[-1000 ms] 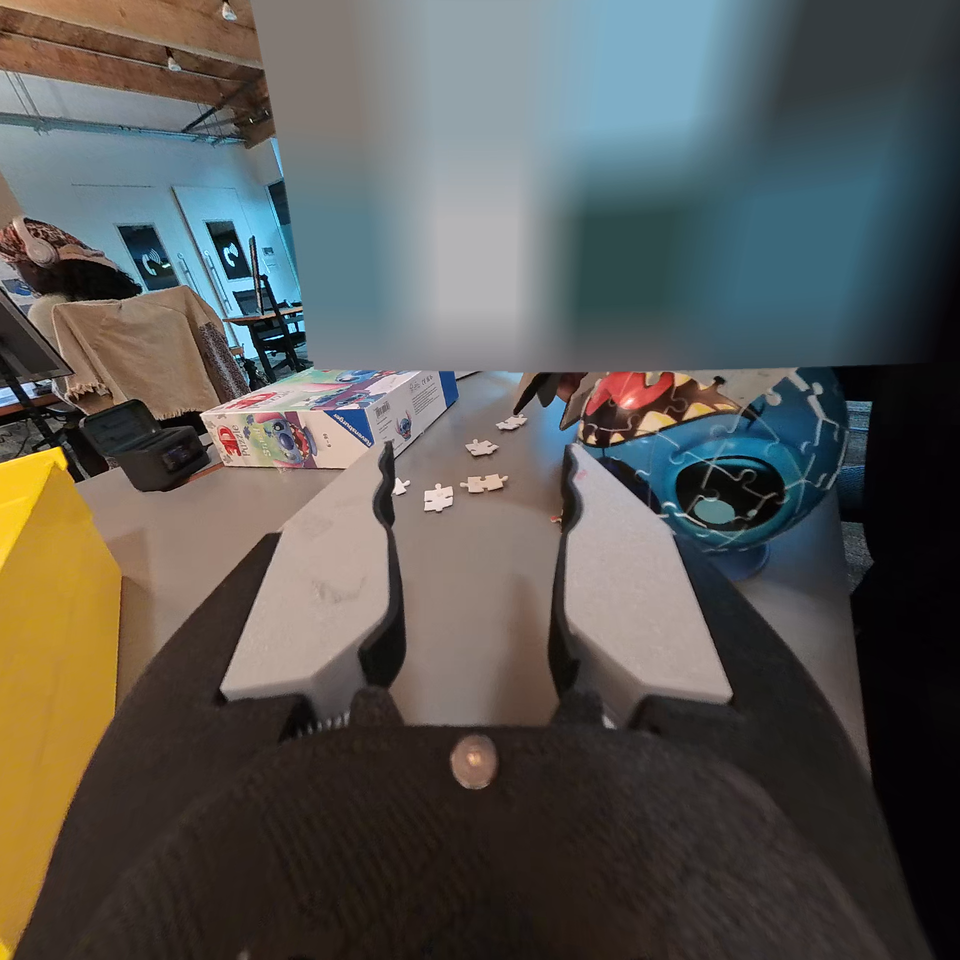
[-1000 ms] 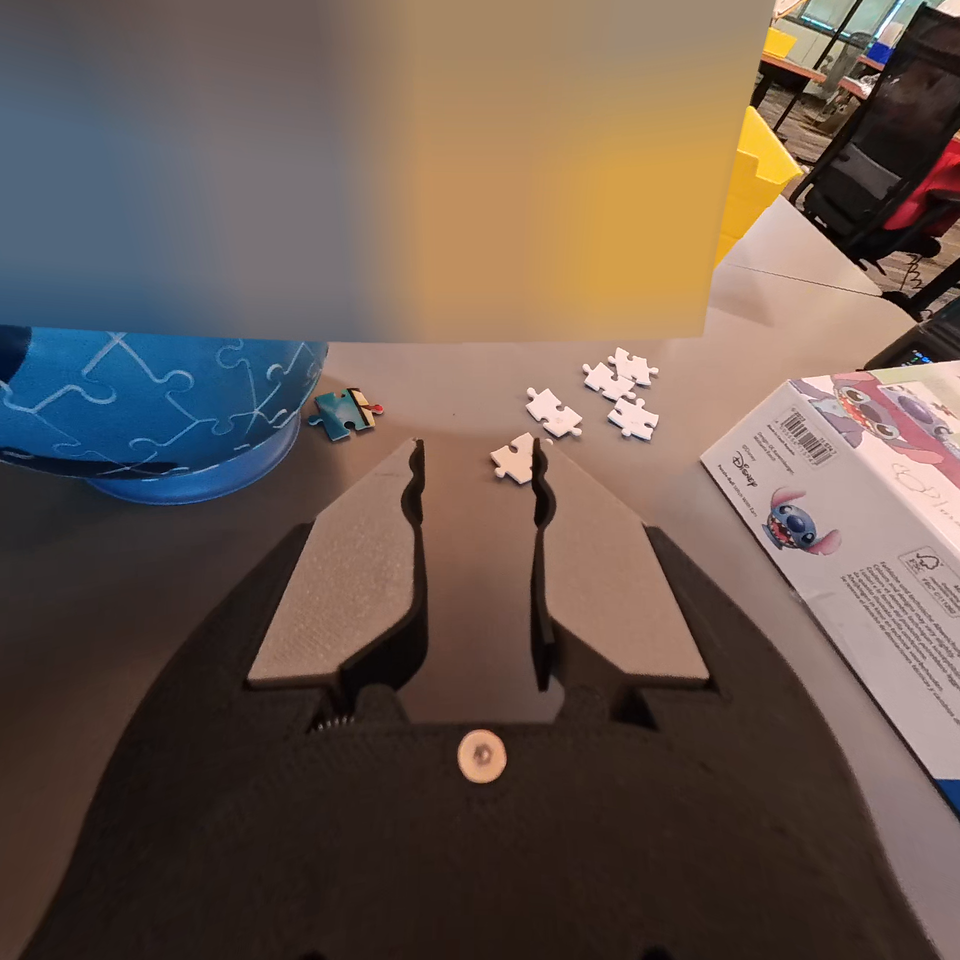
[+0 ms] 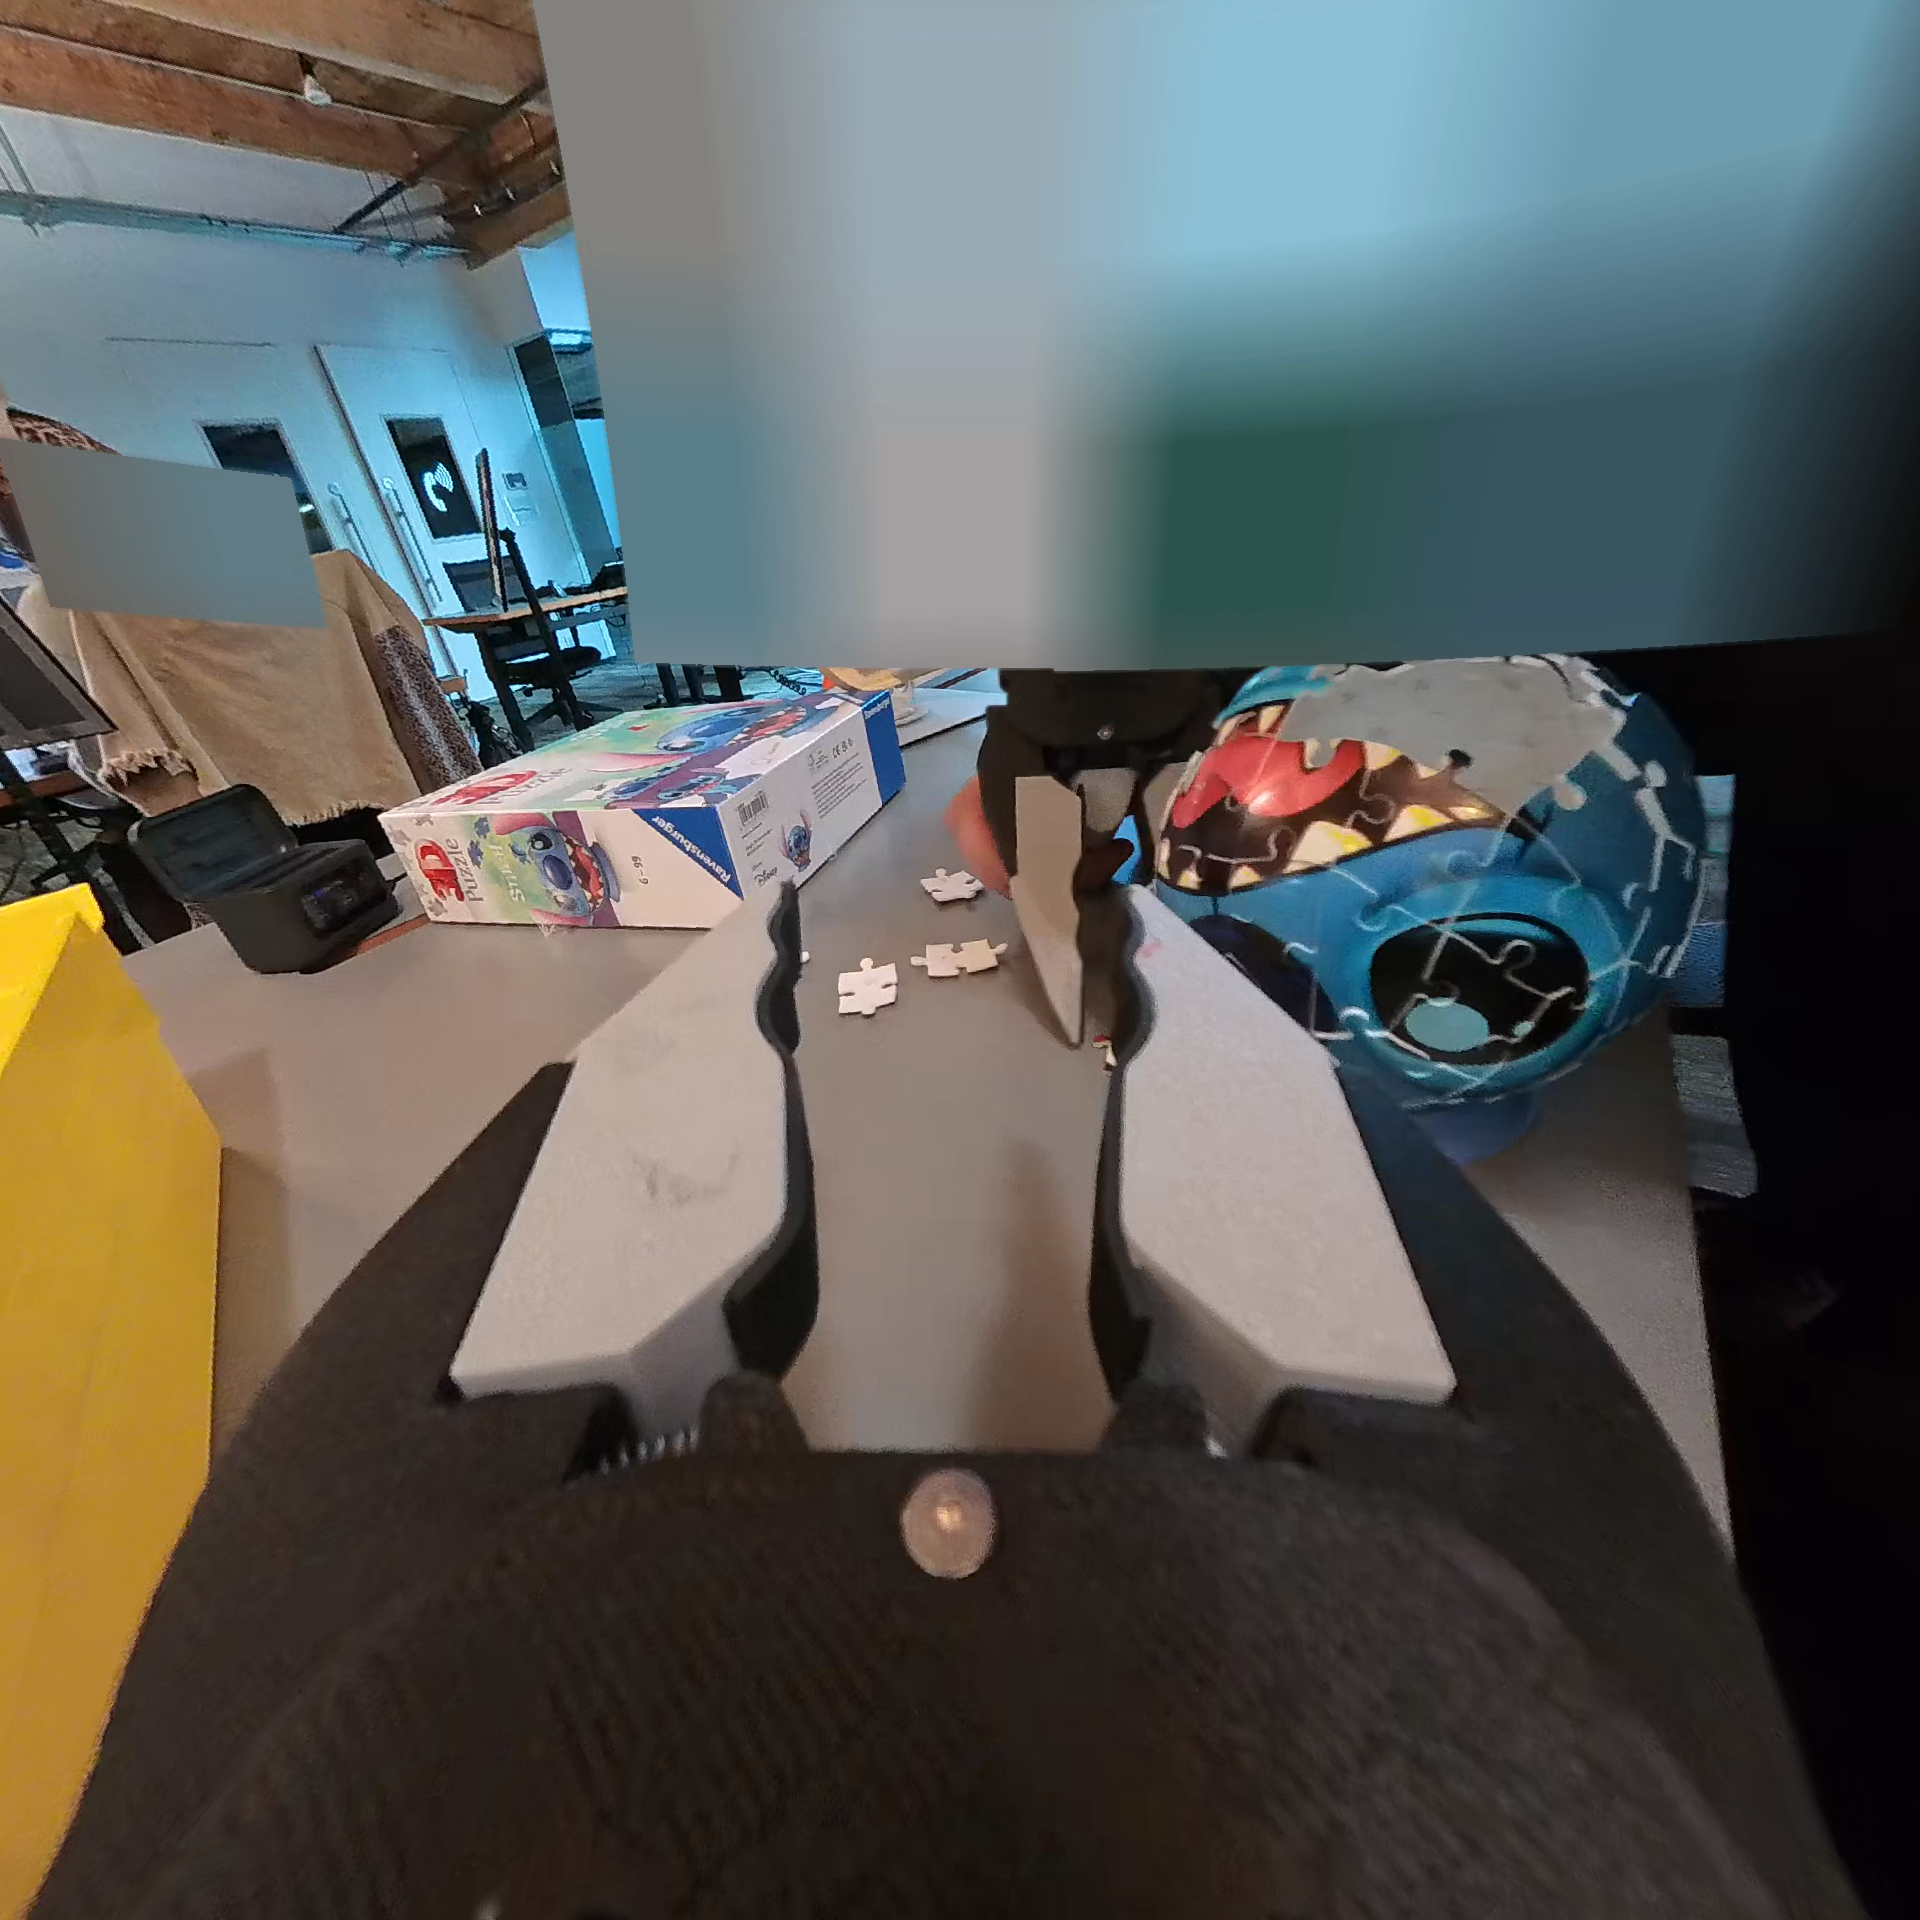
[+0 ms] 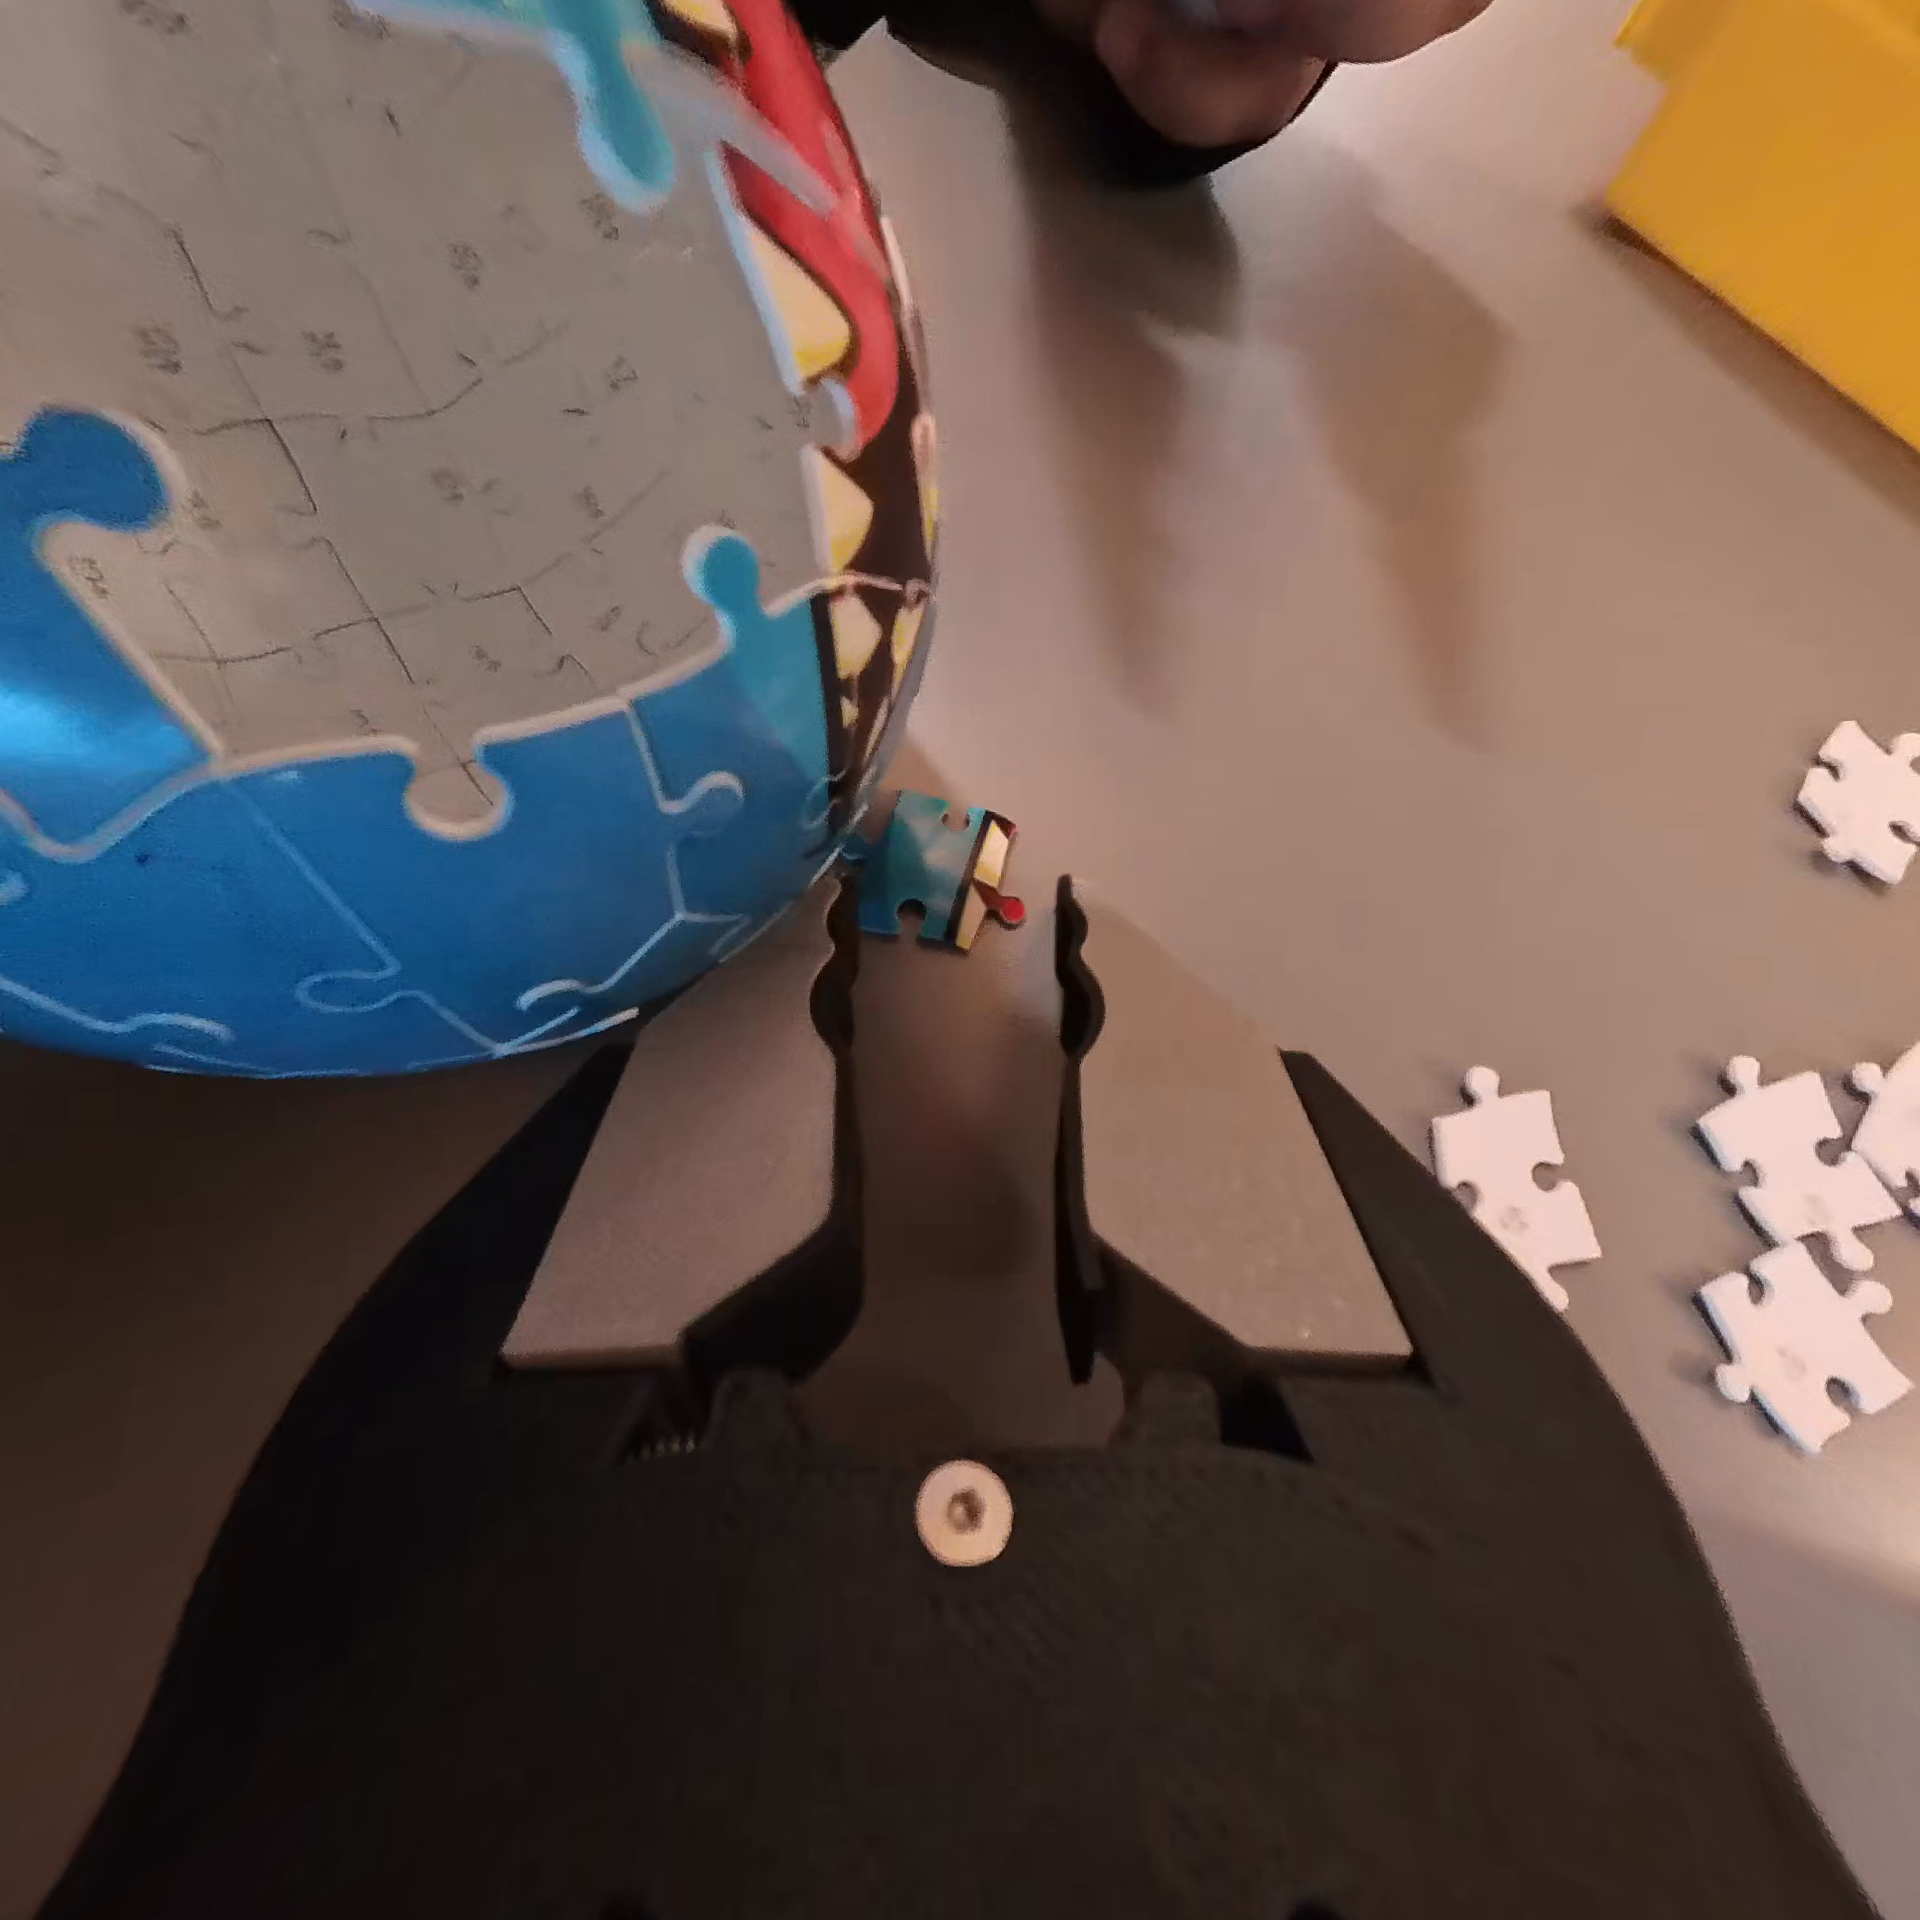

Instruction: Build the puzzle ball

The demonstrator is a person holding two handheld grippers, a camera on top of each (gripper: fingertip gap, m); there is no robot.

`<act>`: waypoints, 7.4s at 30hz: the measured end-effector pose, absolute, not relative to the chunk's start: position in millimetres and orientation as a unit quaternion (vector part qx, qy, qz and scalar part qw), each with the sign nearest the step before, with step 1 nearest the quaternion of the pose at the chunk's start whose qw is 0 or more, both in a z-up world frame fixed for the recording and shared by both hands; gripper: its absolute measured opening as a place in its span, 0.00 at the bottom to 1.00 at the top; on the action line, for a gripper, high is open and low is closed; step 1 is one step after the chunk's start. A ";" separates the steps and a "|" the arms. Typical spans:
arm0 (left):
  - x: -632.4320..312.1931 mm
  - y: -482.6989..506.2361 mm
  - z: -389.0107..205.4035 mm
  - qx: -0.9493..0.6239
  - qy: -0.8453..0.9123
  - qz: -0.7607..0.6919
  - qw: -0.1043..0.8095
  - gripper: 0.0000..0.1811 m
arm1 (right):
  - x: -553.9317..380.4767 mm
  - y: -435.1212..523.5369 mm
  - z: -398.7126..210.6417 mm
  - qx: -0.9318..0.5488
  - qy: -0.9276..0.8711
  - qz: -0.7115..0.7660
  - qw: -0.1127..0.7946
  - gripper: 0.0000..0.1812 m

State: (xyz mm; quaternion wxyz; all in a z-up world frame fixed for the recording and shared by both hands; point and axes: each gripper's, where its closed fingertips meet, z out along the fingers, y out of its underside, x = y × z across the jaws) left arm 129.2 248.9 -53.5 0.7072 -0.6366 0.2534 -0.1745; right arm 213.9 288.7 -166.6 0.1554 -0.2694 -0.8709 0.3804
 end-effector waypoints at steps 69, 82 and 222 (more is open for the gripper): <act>149.7 233.3 -58.5 -0.638 0.292 -0.271 0.660 0.32 | 257.8 334.8 -141.3 -0.445 -0.753 0.406 0.265 0.32; 148.3 242.2 -58.8 -0.650 0.270 -0.299 0.644 0.28 | 232.6 316.7 -140.1 -0.344 -0.802 0.443 0.206 0.30; 255.2 282.9 -12.0 -0.821 0.305 -0.169 0.451 0.11 | 261.2 281.4 3.2 -0.380 -0.548 0.694 0.272 0.00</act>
